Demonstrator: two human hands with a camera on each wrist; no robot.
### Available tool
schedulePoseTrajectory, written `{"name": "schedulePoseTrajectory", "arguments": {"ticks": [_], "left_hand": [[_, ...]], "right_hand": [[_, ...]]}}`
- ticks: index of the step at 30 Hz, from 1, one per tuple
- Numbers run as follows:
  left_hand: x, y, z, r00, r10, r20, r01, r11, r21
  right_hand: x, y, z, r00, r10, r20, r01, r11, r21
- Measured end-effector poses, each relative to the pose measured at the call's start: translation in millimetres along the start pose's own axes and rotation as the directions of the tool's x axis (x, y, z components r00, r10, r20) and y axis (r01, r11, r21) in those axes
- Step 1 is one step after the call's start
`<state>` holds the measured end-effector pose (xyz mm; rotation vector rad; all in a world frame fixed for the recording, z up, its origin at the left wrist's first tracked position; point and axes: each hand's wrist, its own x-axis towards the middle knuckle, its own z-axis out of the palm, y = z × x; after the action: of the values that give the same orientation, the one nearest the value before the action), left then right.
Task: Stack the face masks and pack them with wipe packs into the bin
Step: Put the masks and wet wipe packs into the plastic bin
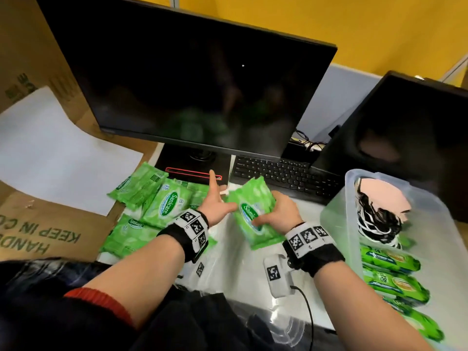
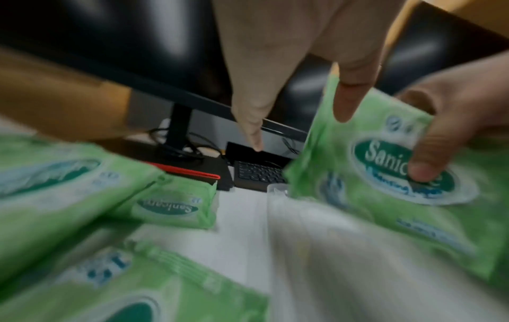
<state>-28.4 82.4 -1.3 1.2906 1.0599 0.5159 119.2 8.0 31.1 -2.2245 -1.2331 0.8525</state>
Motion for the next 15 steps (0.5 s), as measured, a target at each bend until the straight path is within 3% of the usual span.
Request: {"name": "schedulePoseTrajectory", "arguments": {"ticks": [3, 6, 8, 12, 15], "left_hand": [[-0.6, -10.5, 5.7, 0.984, 0.118, 0.132, -0.15, 0.952, 0.267], [-5.0, -16.5, 21.2, 0.929, 0.153, 0.337, -0.324, 0.774, 0.544], [-5.6, -18.7, 30.8, 0.912, 0.118, 0.392, -0.362, 0.678, 0.64], [2.2, -20.4, 33.3, 0.937, 0.089, 0.338, -0.326, 0.574, 0.751], [-0.3, -14.8, 23.2, 0.954, 0.143, 0.262, -0.293, 0.618, 0.729]], "right_hand": [[-6.9, 13.7, 6.4, 1.0, -0.011, -0.026, -0.002, 0.88, -0.474], [-11.4, 29.6, 25.5, 0.995, -0.068, 0.068, 0.096, 0.766, -0.636], [-11.8, 36.3, 35.7, 0.992, -0.078, 0.101, 0.127, 0.692, -0.71], [-10.5, 31.6, 42.3, 0.99, -0.072, 0.119, 0.138, 0.626, -0.767], [-11.6, 15.8, 35.0, 0.991, -0.06, 0.121, 0.131, 0.655, -0.744]]}}
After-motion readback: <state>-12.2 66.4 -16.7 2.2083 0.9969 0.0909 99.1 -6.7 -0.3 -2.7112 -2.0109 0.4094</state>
